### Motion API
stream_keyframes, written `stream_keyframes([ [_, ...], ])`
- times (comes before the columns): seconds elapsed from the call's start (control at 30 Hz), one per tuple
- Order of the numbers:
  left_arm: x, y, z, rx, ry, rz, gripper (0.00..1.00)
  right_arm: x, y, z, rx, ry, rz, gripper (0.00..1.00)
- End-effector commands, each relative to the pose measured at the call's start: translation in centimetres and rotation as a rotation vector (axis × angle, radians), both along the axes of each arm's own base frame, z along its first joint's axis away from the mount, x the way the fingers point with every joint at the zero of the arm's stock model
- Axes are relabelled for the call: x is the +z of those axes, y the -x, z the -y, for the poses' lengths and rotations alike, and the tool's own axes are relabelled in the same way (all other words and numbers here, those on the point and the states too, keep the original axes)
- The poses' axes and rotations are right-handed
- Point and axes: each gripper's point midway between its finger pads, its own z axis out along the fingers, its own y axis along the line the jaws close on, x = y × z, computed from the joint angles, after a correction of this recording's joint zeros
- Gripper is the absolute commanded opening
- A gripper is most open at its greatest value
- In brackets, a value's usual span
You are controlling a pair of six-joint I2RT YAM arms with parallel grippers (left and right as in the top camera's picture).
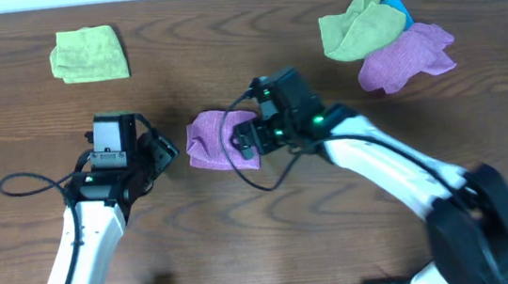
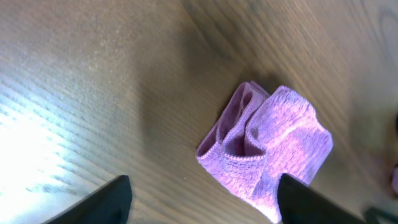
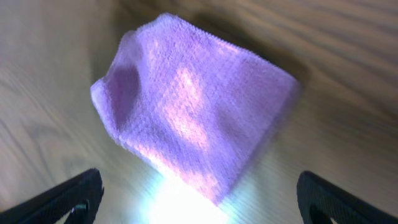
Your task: Fold the cloth
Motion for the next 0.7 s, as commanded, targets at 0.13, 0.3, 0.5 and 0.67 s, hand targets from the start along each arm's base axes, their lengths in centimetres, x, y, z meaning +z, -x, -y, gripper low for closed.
stream_keyframes([
  [0.13,1.1,1.1,0.2,-0.012,0.018,0.011,0.97,6.2,2.3,7.7,0.034,0.153,0.124,0.99],
  [0.3,1.8,1.4,0.8,-0.032,0.048,0.024,0.96,6.7,5.3,12.7,-0.044,0.206,0.147,0.99],
  [0.5,1.2,2.8,1.2,-0.034,0.076,-0.040,0.96,5.1,9.9,16.3,-0.160,0.123,0.179,0.99],
  [0.67,0.5,4.2,1.4,-0.043,0.090,-0.105,0.96,5.5,11.4,18.0,-0.295,0.050,0.257,0.99],
])
